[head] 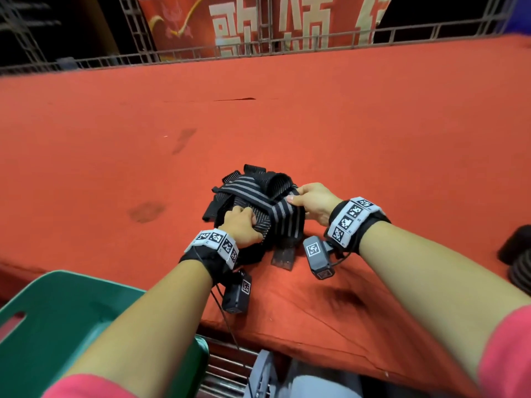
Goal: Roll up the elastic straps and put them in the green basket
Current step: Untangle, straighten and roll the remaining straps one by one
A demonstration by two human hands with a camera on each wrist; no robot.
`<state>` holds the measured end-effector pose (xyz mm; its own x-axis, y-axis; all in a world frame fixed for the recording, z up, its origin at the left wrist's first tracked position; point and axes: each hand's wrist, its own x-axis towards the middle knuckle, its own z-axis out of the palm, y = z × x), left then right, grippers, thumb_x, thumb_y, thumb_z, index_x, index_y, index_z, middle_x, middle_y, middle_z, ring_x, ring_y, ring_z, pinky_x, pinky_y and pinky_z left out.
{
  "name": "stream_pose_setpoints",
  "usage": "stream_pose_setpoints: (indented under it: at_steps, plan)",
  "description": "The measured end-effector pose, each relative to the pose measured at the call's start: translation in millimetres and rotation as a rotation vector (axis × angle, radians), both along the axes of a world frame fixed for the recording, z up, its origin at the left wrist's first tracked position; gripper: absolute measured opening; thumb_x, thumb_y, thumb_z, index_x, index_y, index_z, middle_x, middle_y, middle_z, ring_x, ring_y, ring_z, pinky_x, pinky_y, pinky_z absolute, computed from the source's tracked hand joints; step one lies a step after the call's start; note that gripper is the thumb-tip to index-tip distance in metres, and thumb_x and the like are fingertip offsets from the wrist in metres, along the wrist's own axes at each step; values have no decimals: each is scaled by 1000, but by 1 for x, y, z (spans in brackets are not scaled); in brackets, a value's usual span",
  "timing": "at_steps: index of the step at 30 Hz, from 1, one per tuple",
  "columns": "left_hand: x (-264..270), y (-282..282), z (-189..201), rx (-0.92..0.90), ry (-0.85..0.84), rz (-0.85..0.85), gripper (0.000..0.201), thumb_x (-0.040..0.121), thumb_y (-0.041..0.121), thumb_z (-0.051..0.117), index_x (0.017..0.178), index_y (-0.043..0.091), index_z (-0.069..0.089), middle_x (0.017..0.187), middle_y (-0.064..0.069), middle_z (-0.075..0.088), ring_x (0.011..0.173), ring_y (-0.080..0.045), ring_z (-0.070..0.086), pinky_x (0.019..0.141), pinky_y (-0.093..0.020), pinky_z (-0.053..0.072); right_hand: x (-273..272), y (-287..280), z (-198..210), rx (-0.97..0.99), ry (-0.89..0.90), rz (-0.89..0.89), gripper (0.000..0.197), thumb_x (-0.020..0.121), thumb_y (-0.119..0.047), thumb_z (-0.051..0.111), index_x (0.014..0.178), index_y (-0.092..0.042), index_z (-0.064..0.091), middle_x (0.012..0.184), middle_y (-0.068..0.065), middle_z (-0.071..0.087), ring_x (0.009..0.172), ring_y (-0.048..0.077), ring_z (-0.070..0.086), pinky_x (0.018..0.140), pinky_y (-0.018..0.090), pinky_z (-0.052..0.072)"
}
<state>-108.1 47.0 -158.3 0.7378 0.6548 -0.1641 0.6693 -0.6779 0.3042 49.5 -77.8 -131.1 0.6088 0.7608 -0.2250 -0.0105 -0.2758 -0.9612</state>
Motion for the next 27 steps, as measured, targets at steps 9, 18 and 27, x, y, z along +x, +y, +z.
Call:
stream_pose_setpoints:
  at_steps: [9, 18, 27]
  plan:
    - [-11, 7, -12, 80, 14, -36, 25, 82, 6, 55, 72, 26, 42, 100, -1, 51, 106, -33, 54, 86, -39, 45, 16, -13, 14, 56, 45, -123, 23, 98, -5, 56, 76, -10, 57, 75, 9, 64, 67, 22, 62, 69, 38, 51]
    - [10, -15, 10, 109, -160, 37, 21, 78, 39, 65, 94, 30, 54, 108, 1, 55, 110, -27, 54, 96, -49, 45, 33, -47, 28, -83, -273, 113, 11, 94, -3, 62, 87, -11, 64, 82, 10, 63, 70, 21, 60, 65, 31, 52]
    - [55, -44, 15, -23, -392, -215, 73, 84, 37, 69, 148, 39, 35, 155, -8, 24, 142, -31, 32, 115, -45, 33, 33, -79, 45, -116, -474, 377, 15, 92, -5, 66, 91, -19, 68, 86, 3, 66, 74, 11, 60, 74, 28, 50]
